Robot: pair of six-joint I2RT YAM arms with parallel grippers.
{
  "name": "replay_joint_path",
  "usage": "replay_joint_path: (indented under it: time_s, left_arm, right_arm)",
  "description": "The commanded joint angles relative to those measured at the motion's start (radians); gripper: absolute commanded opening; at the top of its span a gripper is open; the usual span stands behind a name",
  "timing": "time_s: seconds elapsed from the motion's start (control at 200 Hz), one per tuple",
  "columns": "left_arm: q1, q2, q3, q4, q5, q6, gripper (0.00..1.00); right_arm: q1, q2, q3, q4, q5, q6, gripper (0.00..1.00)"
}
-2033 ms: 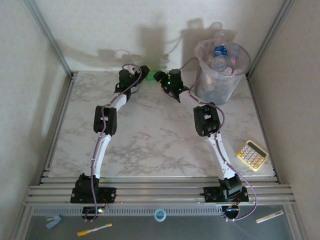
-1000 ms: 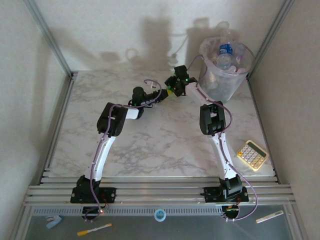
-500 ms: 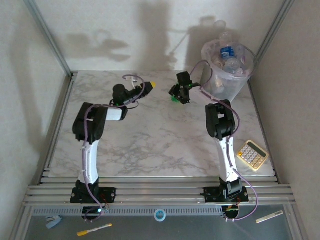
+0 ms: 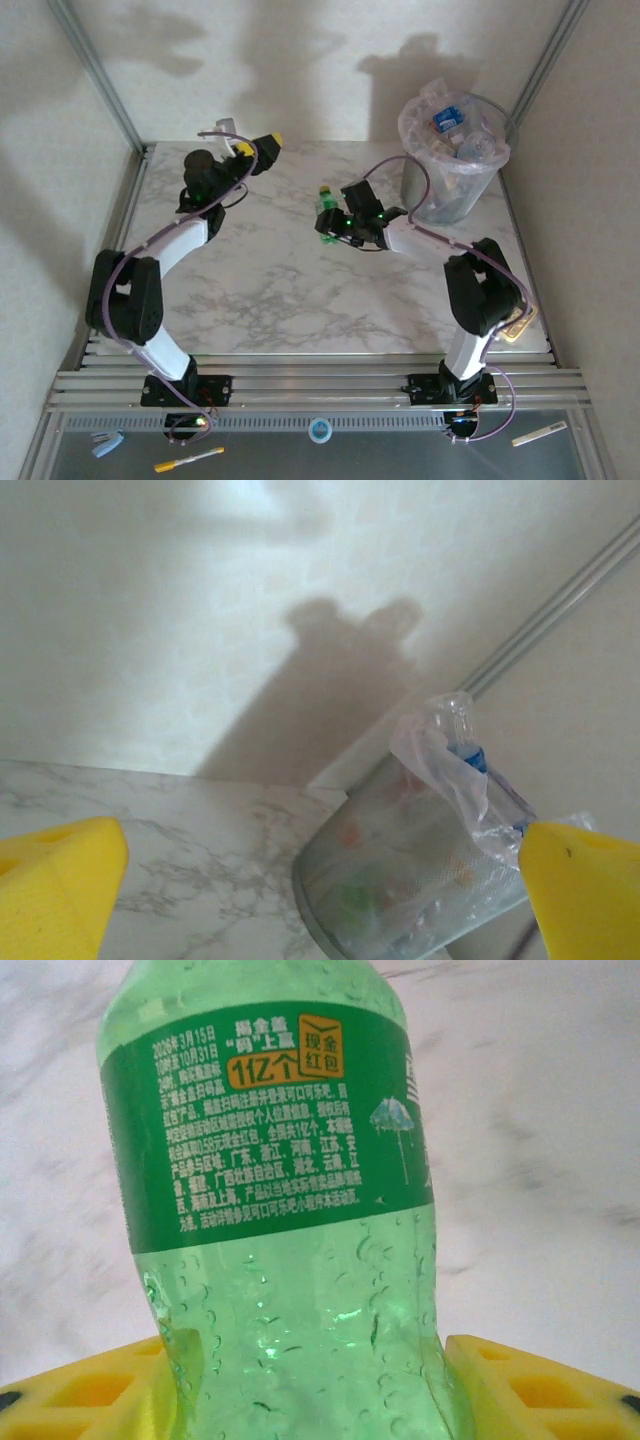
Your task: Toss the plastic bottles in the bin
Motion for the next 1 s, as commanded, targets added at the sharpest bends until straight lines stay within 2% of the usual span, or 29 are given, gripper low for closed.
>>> replay_joint_path:
  time_s: [0.0, 0.07, 0.21, 0.345, 0.445, 0.515, 0.656, 0.726, 0.821, 0.996]
  left_arm:
    - [0.025, -0.065, 0.014, -0.12, -0.076, 0.07, 1.0]
    - [0.027, -0.11, 0.0, -0.156, -0.113, 0.09, 1.0]
    - [0.028, -0.195, -0.043, -0.19, -0.155, 0.111, 1.0]
    - [0.028, -0.27, -0.083, -0.21, -0.175, 0.12, 1.0]
    - [0.027, -0.316, -0.094, -0.247, -0.189, 0.143, 1.0]
    - [0.027, -0.342, -0.097, -0.274, -0.19, 0.157, 1.0]
    - [0.023, -0.388, -0.112, -0.301, -0.194, 0.169, 1.0]
    - [0.023, -0.405, -0.125, -0.303, -0.198, 0.168, 1.0]
    - [0.023, -0.416, -0.139, -0.305, -0.199, 0.168, 1.0]
    - [0.023, -0.419, -0.143, -0.31, -0.189, 0.168, 1.0]
  right_arm:
    - [0.011, -0.092, -0.018, 0.035, -0.16, -0.103, 0.4]
    - [0.043, -0.144, 0.018, -0.03, -0.199, -0.19, 0.41]
    - [0.083, -0.25, 0.144, -0.199, -0.175, -0.352, 0.41]
    - [0.084, -0.346, 0.281, -0.342, -0.076, -0.481, 0.41]
    - [0.084, -0.436, 0.377, -0.415, 0.111, -0.619, 0.41]
    - [0.084, -0.507, 0.402, -0.396, 0.322, -0.72, 0.4]
    - [0.083, -0.681, 0.31, -0.138, 0.614, -0.938, 0.39]
    - [0.081, -0.739, 0.257, -0.011, 0.685, -1.023, 0.37]
    - [0.059, -0.749, 0.256, 0.026, 0.727, -1.106, 0.37]
    - [-0.076, -0.635, 0.382, -0.208, 0.633, -1.043, 0.39]
